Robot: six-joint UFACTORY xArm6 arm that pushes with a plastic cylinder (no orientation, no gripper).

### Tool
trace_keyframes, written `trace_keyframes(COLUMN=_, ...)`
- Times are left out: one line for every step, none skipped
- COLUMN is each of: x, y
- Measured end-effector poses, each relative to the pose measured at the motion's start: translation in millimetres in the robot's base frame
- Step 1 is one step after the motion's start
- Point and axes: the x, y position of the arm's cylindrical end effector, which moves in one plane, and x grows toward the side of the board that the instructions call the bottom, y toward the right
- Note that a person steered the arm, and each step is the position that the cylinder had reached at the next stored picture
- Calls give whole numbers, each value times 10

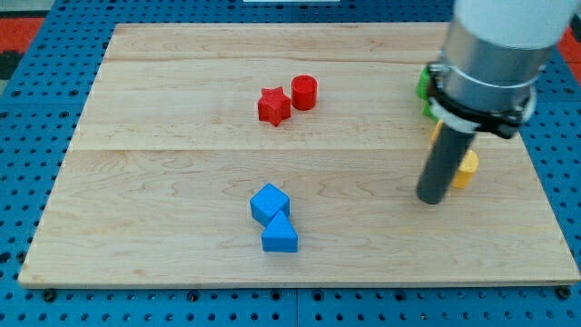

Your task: Place the red circle above the red star

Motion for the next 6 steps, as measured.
trace_keyframes(x=-1, y=336)
trace_keyframes(x=-151, y=341)
trace_keyframes(x=-236, y=341)
trace_keyframes(x=-439, y=-506)
trace_keyframes(x=-957, y=-948)
trace_keyframes(x=-1510, y=-884)
